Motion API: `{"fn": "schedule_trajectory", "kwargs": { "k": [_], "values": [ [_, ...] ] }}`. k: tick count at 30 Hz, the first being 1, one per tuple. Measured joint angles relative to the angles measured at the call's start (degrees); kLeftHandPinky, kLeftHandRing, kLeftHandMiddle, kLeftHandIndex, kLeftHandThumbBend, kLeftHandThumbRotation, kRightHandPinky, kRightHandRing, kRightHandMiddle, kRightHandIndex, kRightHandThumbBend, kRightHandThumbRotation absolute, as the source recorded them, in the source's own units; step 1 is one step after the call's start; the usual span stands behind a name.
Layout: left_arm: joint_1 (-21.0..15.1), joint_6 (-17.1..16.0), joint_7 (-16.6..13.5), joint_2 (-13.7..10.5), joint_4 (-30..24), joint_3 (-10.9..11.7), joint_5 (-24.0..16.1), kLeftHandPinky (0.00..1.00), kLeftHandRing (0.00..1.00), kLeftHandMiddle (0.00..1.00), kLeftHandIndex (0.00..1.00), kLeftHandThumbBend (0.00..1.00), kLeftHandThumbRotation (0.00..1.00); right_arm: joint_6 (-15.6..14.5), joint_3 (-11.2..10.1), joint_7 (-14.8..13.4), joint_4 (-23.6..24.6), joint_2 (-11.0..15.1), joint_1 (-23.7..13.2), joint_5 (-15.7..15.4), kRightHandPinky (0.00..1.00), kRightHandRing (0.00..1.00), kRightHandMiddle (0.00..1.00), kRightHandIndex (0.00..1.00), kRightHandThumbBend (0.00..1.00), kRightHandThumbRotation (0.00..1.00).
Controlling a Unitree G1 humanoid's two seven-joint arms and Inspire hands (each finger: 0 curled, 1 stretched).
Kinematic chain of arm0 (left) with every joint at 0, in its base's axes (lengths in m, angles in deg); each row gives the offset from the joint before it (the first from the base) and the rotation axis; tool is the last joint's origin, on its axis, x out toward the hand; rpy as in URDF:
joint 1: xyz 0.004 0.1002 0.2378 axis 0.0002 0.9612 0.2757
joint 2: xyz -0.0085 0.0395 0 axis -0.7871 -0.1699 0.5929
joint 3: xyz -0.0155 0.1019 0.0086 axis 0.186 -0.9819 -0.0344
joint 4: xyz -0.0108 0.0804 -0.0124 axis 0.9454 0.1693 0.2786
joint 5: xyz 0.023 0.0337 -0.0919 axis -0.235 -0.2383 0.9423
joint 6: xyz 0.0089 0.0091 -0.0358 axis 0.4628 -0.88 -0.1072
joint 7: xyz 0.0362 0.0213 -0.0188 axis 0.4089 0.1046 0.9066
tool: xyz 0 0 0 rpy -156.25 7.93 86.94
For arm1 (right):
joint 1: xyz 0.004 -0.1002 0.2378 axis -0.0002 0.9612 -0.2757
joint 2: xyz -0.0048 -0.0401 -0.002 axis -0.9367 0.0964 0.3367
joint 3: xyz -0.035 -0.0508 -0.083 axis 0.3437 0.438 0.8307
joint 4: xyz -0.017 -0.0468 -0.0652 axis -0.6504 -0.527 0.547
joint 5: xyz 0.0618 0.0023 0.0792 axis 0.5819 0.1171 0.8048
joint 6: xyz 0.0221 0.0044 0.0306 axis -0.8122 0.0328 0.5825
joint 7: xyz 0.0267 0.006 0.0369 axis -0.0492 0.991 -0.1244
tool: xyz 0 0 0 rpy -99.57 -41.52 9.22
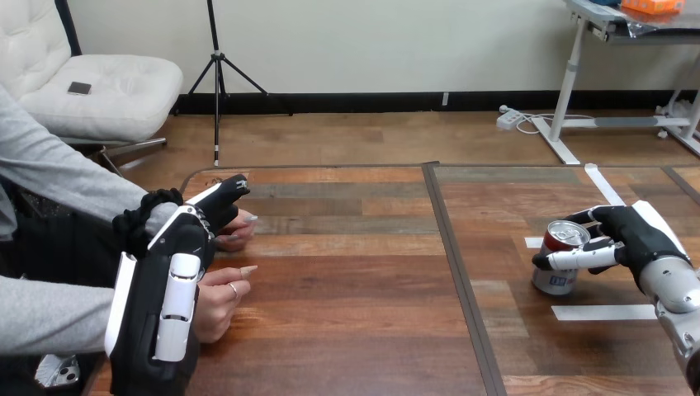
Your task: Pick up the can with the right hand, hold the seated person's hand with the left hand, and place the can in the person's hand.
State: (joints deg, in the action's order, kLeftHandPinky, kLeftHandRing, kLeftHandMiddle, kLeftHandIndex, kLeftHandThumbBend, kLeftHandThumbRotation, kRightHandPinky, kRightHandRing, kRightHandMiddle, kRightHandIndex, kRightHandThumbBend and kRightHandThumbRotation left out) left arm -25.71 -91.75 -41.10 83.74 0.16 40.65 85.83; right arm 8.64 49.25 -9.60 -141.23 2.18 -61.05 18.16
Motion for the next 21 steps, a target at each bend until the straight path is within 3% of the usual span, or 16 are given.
{"fn": "schedule_trajectory", "kwargs": {
  "k": [21],
  "values": [
    [0.0, 0.0, 0.1, 0.0, 0.0, 0.0, 0.1, 0.86, 0.88, 0.84, 0.73, 0.49, 1.0, 1.9, 1.1, -4.7, 0.0, 0.0, 0.2, -1.1, 0.39, 0.47, 0.51, 0.51, 0.71, 0.0]
  ]
}}
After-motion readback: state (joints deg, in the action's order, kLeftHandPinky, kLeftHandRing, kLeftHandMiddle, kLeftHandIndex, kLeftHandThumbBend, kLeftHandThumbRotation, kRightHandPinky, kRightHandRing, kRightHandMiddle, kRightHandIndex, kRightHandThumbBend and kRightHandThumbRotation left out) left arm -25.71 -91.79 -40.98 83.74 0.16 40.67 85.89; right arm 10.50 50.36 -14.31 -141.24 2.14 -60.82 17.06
